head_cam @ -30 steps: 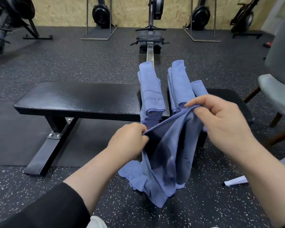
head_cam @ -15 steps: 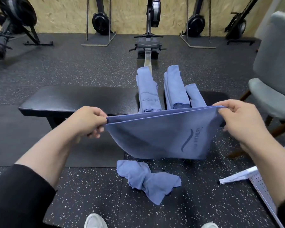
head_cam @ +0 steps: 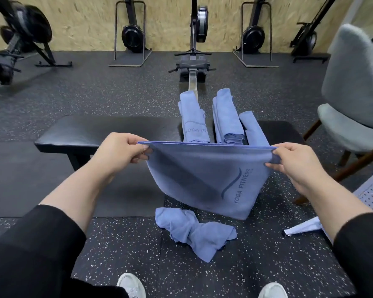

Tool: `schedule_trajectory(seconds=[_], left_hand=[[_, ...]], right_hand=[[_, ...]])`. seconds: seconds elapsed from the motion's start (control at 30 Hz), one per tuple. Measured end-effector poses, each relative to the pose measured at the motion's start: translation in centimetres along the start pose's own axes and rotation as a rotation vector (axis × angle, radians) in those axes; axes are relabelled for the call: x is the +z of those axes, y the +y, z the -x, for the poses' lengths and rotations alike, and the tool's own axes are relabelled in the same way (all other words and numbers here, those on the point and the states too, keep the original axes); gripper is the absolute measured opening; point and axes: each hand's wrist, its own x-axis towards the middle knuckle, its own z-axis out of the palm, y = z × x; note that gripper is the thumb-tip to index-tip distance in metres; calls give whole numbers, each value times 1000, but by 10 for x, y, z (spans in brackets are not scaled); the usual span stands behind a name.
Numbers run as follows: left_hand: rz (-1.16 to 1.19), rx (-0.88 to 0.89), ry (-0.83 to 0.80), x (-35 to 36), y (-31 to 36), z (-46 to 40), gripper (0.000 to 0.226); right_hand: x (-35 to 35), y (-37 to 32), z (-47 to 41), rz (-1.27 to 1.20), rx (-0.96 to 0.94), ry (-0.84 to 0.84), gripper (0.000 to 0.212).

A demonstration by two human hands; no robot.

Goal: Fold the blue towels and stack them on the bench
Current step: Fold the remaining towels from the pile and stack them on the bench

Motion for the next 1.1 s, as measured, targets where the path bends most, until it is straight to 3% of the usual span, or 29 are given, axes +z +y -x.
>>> schedule_trajectory(seconds=[0.27,0.43,0.57,0.6,0.73,0.8,0.93,1.1], left_hand=[[-43,29,89,2,-8,3,12],[18,113,66,24,5,4,21],[-112,210,11,60,25,7,22],[-154,243,-9,70,30,9,23],[-253,346,-153,105,43,13,18],[-264,366,-212,117,45,12,18],[-129,329,-217,123,49,8,20],[121,199,-238,112,47,7,21]], right_hand=[[-2,2,3,71,-18,-15,23],[-4,8,4,527,-86,67,25],[9,18,7,937,-7,-161,18],[15,16,9,930,-25,-231,16],[52,-8,37,563,-228,-605,61],[70,-16,48,410,-248,-731,53],[84,-26,53,375,-294,-661,11],[82,-34,53,335,-297,-627,28]])
